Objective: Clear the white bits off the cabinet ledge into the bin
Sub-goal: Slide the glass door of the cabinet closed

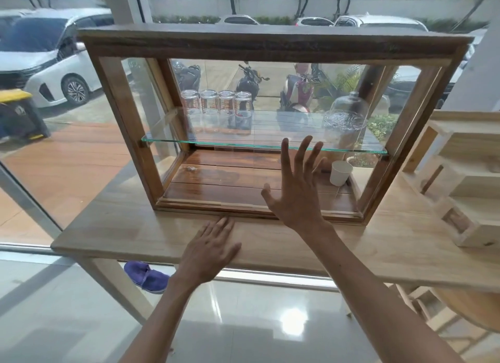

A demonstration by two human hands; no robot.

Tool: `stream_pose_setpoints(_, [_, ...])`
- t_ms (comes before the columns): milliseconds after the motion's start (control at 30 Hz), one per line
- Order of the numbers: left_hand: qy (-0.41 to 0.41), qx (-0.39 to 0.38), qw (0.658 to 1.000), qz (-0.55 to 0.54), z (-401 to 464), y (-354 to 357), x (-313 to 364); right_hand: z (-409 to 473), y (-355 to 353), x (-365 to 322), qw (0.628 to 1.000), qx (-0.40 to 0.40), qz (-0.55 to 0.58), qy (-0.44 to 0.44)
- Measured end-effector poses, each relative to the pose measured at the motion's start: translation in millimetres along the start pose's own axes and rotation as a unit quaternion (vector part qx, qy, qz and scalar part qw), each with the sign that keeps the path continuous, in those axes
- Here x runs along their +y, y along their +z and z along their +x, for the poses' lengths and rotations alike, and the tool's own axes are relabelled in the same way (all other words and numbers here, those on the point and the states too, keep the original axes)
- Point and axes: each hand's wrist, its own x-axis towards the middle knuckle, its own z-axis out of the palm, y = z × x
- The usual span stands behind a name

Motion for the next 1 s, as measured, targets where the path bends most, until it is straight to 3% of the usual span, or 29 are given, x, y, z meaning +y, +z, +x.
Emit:
stream_pose_setpoints(167, [0.009, -0.016, 0.999, -0.043, 0.8, -6.8, -11.6, -2.1, 6.0, -0.2, 0.998, -0.019, 0.014, -0.054])
stream_pose_setpoints(333, [0.014, 0.0, 1.0, -0.018, -2.7, 0.1, -10.9, -10.9, -3.2, 7.4, 0.989, 0.024, 0.127, -0.074])
stream_pose_setpoints(533, [-0.005, 0.015, 1.0, -0.003, -3.6, 5.0, -9.5, -22.4, -10.4, 19.2, 0.94, 0.207, 0.254, 0.096])
stream_pose_setpoints(700, [-0.007, 0.011, 1.0, 0.005, -3.8, 5.0, -8.4, -24.0, -7.2, 30.8, 0.912, 0.2, 0.305, 0.187])
stream_pose_setpoints(1000, [-0.004, 0.008, 1.0, 0.022, -3.4, 7.3, -8.2, -16.9, -11.6, 19.3, 0.881, 0.192, 0.36, 0.24])
